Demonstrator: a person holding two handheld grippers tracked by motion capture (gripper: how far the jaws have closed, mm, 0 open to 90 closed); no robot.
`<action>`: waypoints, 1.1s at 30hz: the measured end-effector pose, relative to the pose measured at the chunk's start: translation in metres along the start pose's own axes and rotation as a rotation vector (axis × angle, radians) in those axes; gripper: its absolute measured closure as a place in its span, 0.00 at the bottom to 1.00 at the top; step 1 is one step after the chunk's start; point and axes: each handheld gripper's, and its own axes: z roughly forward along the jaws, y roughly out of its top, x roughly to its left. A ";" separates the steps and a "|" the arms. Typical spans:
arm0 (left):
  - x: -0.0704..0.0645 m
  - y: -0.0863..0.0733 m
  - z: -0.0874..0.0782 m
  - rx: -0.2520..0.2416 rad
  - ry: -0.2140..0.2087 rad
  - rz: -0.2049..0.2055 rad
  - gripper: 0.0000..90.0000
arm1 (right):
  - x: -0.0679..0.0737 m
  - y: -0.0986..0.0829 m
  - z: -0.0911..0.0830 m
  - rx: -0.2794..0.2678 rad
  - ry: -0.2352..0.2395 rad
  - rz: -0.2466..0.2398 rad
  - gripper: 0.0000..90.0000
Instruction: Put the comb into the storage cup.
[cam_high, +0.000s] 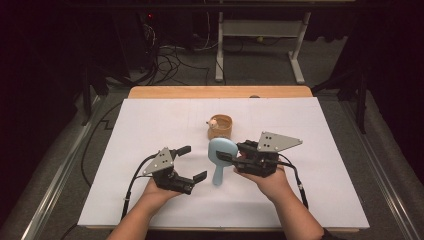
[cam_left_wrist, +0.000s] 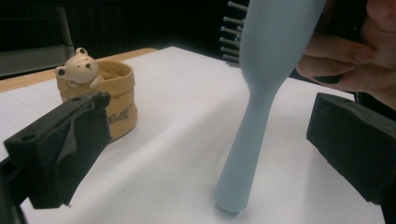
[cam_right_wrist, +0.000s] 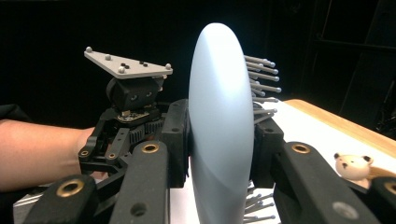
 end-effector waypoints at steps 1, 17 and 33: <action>0.000 0.000 0.000 0.001 0.008 0.002 0.01 | 0.000 0.000 -0.002 0.002 -0.007 -0.001 0.74; 0.012 -0.006 -0.021 0.014 0.098 0.007 0.01 | -0.007 -0.002 -0.027 -0.019 -0.101 -0.005 0.74; 0.023 -0.012 -0.049 -0.004 0.183 0.022 0.00 | -0.011 -0.005 -0.047 -0.023 -0.187 -0.007 0.74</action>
